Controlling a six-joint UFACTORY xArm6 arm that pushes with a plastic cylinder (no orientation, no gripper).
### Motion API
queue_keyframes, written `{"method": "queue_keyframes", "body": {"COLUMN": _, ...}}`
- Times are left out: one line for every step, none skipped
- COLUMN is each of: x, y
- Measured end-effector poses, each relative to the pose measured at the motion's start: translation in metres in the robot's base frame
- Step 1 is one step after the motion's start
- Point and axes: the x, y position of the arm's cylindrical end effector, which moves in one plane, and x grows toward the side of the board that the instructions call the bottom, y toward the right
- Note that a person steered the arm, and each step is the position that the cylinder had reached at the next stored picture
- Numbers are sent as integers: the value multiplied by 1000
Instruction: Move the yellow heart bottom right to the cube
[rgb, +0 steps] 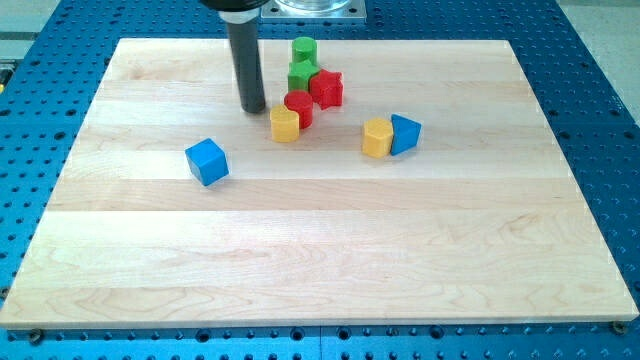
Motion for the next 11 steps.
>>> {"method": "queue_keyframes", "body": {"x": 7, "y": 30}}
{"method": "queue_keyframes", "body": {"x": 46, "y": 36}}
{"method": "queue_keyframes", "body": {"x": 58, "y": 26}}
{"method": "queue_keyframes", "body": {"x": 72, "y": 2}}
{"method": "queue_keyframes", "body": {"x": 108, "y": 7}}
{"method": "queue_keyframes", "body": {"x": 92, "y": 23}}
{"method": "queue_keyframes", "body": {"x": 38, "y": 58}}
{"method": "queue_keyframes", "body": {"x": 26, "y": 66}}
{"method": "queue_keyframes", "body": {"x": 38, "y": 61}}
{"method": "queue_keyframes", "body": {"x": 87, "y": 45}}
{"method": "queue_keyframes", "body": {"x": 135, "y": 50}}
